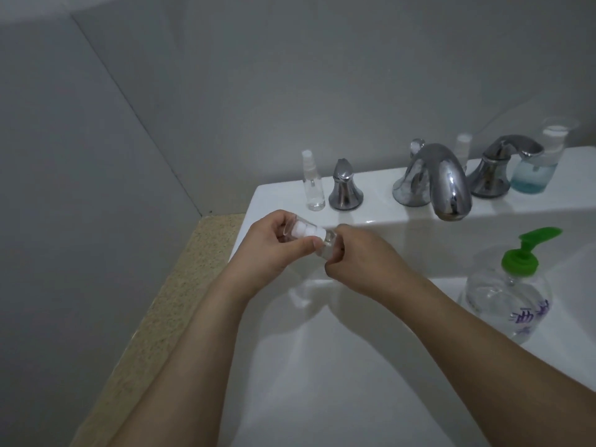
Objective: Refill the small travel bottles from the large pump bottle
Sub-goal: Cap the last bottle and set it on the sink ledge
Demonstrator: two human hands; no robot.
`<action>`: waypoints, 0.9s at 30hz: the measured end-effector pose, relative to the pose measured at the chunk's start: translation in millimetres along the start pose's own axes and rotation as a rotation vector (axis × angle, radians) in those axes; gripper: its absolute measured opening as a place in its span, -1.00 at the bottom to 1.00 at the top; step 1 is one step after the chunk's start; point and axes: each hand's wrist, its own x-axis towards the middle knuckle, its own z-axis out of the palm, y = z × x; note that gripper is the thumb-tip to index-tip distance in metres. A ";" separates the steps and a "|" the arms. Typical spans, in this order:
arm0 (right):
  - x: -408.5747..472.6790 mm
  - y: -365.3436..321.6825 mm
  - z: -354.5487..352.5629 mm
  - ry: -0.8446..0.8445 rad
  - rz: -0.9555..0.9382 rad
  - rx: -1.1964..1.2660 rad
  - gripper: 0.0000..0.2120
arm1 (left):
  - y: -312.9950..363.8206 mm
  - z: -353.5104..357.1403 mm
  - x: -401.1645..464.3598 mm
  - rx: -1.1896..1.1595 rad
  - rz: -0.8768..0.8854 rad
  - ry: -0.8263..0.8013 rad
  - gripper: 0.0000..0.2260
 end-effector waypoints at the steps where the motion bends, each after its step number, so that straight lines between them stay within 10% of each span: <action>1: -0.9 0.1 0.7 0.029 0.006 0.007 -0.82 | 1.1 1.9 -0.6 -0.032 -0.003 0.011 -0.61; 15: -4.3 -11.6 6.6 0.538 -0.348 -0.089 -0.31 | 54.8 1.3 -10.9 0.061 0.226 0.538 -0.72; 27: -2.4 -7.2 12.8 0.449 -0.280 -0.157 -0.33 | 56.6 -0.1 36.6 0.201 0.110 0.519 -0.70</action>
